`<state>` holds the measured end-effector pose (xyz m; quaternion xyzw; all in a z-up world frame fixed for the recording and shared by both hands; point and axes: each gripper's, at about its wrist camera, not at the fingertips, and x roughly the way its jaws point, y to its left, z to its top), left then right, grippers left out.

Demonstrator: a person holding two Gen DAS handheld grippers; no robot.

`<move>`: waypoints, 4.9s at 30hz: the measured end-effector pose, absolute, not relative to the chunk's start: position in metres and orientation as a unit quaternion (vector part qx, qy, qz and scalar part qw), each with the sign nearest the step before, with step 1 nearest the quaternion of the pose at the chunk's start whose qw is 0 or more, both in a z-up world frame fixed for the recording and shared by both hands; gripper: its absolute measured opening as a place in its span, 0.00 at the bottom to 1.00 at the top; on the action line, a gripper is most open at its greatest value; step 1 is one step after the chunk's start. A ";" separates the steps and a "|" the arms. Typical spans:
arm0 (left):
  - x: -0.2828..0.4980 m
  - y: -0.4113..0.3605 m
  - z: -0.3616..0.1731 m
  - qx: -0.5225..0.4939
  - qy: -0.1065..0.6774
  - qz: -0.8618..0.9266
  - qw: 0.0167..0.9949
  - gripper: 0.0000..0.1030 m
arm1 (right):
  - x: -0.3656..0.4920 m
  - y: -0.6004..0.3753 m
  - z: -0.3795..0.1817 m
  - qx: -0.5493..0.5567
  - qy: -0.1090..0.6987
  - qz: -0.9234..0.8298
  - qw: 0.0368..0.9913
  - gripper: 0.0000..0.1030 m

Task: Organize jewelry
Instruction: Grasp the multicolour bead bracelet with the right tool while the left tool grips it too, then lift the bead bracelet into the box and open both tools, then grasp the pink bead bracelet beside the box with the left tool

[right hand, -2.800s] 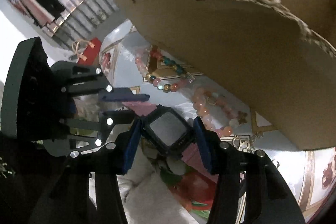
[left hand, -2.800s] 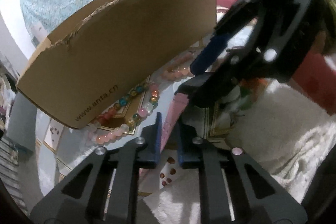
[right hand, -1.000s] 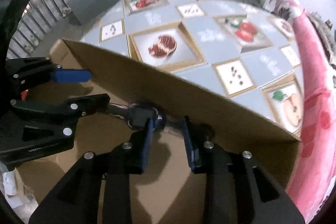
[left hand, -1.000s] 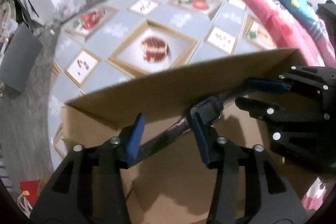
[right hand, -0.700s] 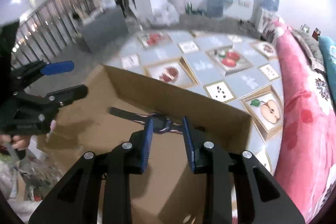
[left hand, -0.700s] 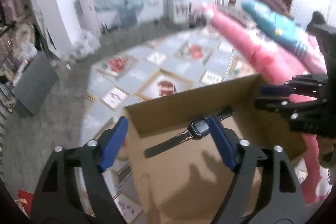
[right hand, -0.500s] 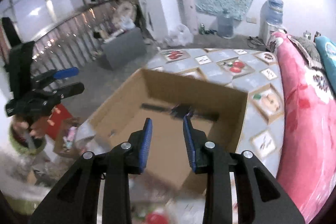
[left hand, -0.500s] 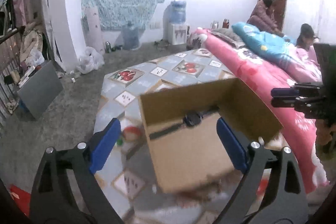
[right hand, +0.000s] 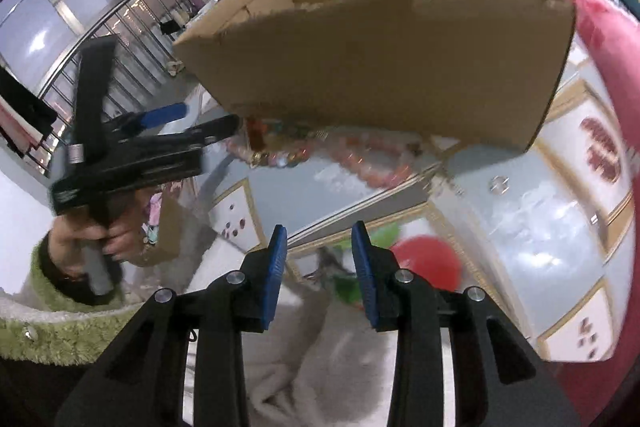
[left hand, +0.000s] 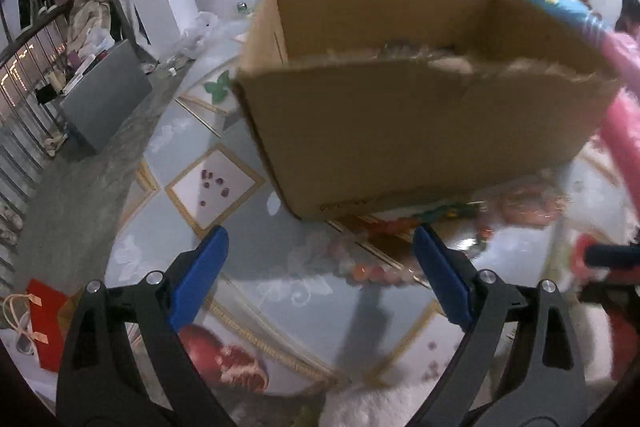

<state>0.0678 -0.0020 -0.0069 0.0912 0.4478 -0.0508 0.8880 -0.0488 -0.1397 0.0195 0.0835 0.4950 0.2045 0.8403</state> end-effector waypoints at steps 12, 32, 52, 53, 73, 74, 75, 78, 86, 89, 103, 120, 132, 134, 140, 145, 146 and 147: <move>0.058 0.024 -0.035 0.054 0.477 -0.082 0.873 0.92 | -0.042 -0.135 0.028 0.039 0.483 0.162 0.860 0.63; 0.043 0.036 -0.020 0.043 0.428 -0.145 0.891 0.91 | -0.002 -0.099 0.012 0.092 0.470 0.214 0.851 0.33; 0.052 0.011 -0.024 0.079 0.428 -0.174 0.883 0.13 | 0.016 -0.061 0.003 -0.012 0.466 0.174 0.868 0.14; 0.052 0.010 -0.023 0.079 0.429 -0.174 0.883 0.13 | 0.016 -0.061 0.004 -0.013 0.464 0.175 0.868 0.12; 0.004 0.007 0.056 0.038 0.371 -0.215 0.903 0.08 | -0.030 -0.095 0.068 0.062 0.389 0.237 0.888 0.09; 0.001 0.005 0.070 0.031 0.360 -0.224 0.905 0.08 | -0.032 -0.097 0.076 0.063 0.379 0.241 0.891 0.09; 0.001 0.006 0.081 0.026 0.349 -0.232 0.908 0.08 | -0.033 -0.098 0.085 0.063 0.369 0.245 0.894 0.09; 0.004 0.005 0.112 0.022 0.315 -0.250 0.915 0.08 | -0.029 -0.099 0.116 0.058 0.334 0.257 0.905 0.09; 0.058 -0.013 0.147 0.043 0.277 -0.249 0.927 0.08 | 0.028 -0.103 0.151 0.052 0.310 0.248 0.916 0.09; 0.089 -0.018 0.139 0.049 0.300 -0.238 0.922 0.08 | 0.064 -0.106 0.143 0.063 0.340 0.238 0.908 0.09; 0.148 -0.010 0.083 0.078 0.362 -0.163 0.915 0.17 | 0.142 -0.098 0.079 0.088 0.455 0.231 0.855 0.10; 0.027 -0.009 0.094 0.041 0.290 -0.257 0.921 0.43 | -0.025 -0.195 0.117 0.127 0.299 0.220 0.920 0.35; 0.020 -0.055 0.018 0.044 0.369 -0.294 0.881 0.46 | -0.060 -0.205 0.024 0.142 0.436 0.120 0.881 0.37; 0.019 -0.068 0.012 0.069 0.364 -0.306 0.877 0.46 | -0.057 -0.204 0.017 0.140 0.445 0.110 0.878 0.37; 0.025 -0.110 -0.004 0.144 0.364 -0.335 0.857 0.45 | -0.047 -0.213 0.007 0.151 0.455 0.088 0.873 0.36; 0.028 -0.131 -0.015 0.194 0.369 -0.345 0.841 0.34 | -0.042 -0.219 0.000 0.169 0.454 0.089 0.870 0.36; 0.029 -0.135 -0.020 0.206 0.373 -0.344 0.837 0.30 | -0.041 -0.219 0.000 0.171 0.453 0.090 0.871 0.36; 0.029 -0.136 -0.021 0.214 0.367 -0.339 0.840 0.27 | -0.040 -0.220 0.000 0.171 0.452 0.090 0.871 0.36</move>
